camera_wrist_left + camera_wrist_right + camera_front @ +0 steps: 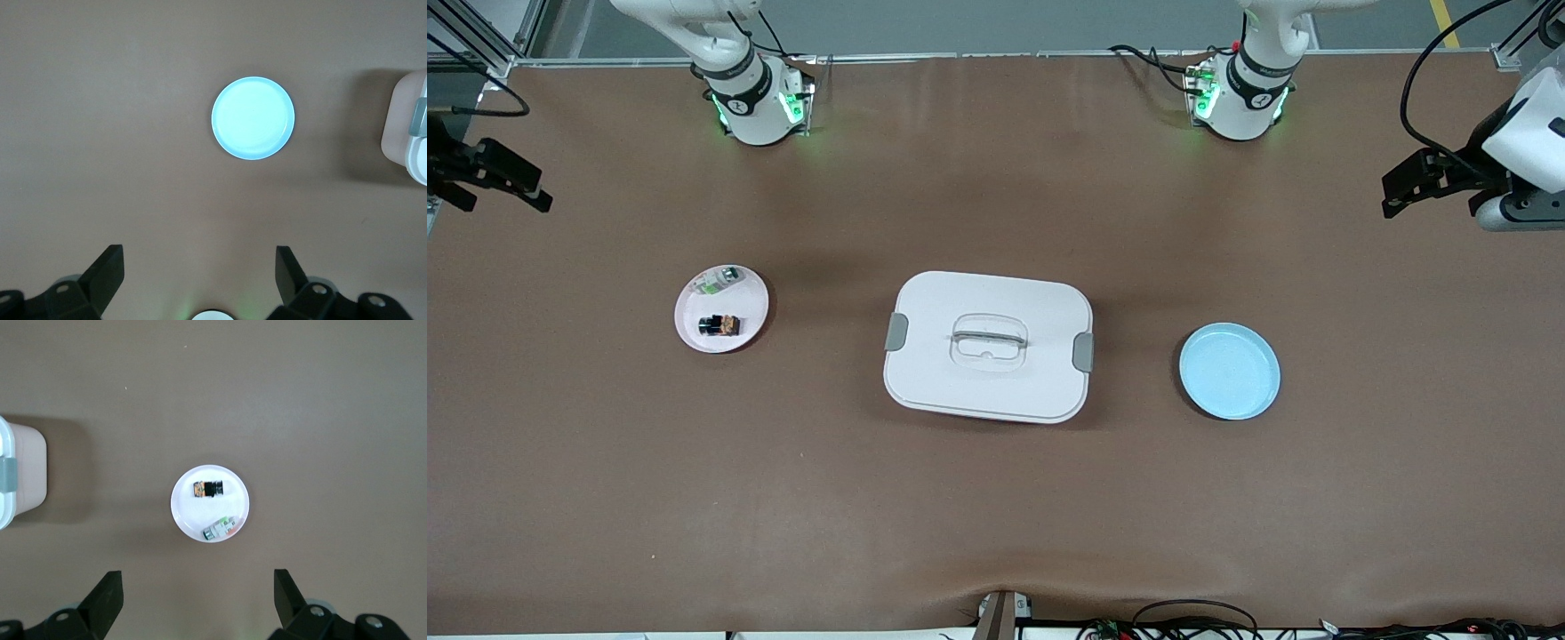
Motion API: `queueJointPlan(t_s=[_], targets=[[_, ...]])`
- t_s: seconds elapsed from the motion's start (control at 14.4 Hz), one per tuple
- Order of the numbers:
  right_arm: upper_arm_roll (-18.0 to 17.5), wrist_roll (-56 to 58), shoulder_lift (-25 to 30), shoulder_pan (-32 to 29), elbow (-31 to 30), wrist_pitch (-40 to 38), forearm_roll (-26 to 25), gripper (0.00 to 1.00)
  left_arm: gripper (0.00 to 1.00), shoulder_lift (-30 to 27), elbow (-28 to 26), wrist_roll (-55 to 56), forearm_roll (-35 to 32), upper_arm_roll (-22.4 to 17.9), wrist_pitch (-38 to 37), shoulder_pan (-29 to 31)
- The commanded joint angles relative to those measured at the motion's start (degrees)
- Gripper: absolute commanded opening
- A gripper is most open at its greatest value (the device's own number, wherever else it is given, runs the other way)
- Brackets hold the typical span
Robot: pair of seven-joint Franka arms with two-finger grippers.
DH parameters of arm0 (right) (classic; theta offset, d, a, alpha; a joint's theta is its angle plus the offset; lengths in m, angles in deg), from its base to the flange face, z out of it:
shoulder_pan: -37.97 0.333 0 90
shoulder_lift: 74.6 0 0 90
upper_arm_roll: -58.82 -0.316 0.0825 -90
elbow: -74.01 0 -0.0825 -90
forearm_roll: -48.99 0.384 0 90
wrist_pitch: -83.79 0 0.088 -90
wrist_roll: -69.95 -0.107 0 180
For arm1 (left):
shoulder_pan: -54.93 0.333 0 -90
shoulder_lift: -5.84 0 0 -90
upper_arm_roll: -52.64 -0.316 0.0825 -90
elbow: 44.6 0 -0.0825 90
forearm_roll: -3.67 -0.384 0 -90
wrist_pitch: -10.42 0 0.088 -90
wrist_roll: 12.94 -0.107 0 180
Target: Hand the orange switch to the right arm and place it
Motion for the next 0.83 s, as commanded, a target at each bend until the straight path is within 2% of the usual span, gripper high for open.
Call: queueJointPlan(t_s=[0.0, 0.14, 0.76], targets=[[-0.6, -0.7, 0.3, -2.1, 1.4, -1.2, 0.0, 1.0, 1.0, -0.1, 0.7, 0.8, 0.0, -0.2, -0.5, -0.3], [-0.6, -0.2, 0.3, -2.1, 1.4, -1.3, 0.0, 1.0, 1.0, -0.2, 0.7, 4.1, 0.0, -0.2, -0.9, -0.3], [-0.9, -0.2, 0.3, -1.8, 1.4, -1.1, 0.3, 1.0, 1.0, 0.2, 0.9, 3.8, -0.1, -0.2, -0.8, -0.2]])
